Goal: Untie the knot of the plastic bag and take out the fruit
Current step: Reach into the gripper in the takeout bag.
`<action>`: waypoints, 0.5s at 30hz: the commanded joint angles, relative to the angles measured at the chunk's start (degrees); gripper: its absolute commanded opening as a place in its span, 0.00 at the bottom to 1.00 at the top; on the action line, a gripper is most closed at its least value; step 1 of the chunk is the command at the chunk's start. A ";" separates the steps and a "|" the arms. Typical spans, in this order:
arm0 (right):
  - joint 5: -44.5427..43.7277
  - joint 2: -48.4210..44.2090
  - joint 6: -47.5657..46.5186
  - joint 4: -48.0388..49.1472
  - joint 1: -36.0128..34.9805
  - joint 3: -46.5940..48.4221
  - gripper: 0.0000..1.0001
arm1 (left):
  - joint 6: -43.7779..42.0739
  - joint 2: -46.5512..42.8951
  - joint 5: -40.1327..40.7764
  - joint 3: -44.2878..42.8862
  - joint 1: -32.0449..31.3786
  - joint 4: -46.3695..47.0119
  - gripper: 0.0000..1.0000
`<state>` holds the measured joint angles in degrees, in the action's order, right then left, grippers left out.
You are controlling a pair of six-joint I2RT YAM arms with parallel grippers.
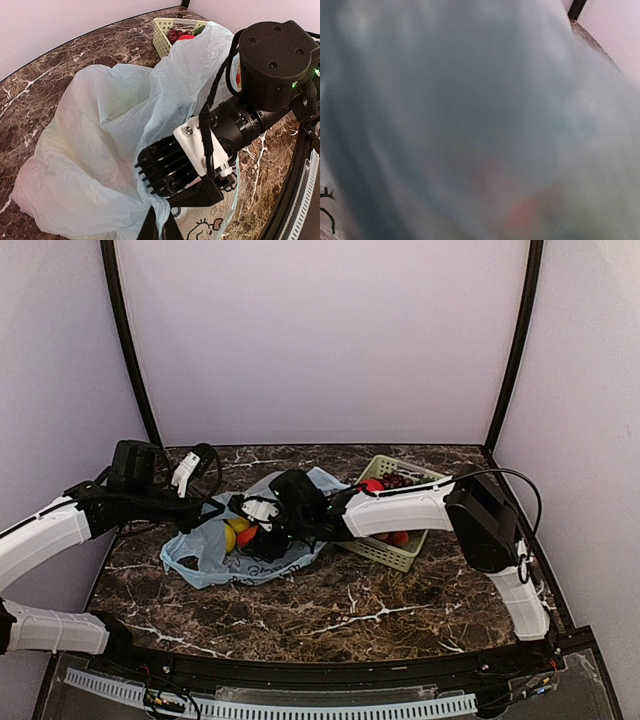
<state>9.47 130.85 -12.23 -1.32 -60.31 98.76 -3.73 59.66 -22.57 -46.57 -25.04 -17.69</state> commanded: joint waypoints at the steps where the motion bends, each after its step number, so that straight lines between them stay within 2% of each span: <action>1: 1.05 2.05 -4.29 -0.35 1.22 2.68 0.78 | -0.69 -0.29 0.57 -0.11 -0.28 -1.09 0.01; 15: 0.80 8.91 -6.90 -2.98 3.06 9.18 0.88 | -0.84 -0.25 0.10 -0.28 -0.28 -1.38 0.01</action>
<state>10.50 137.64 -17.98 -2.94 -57.76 105.80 -3.90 59.66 -22.13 -46.57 -25.04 -17.76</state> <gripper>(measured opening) 0.859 0.008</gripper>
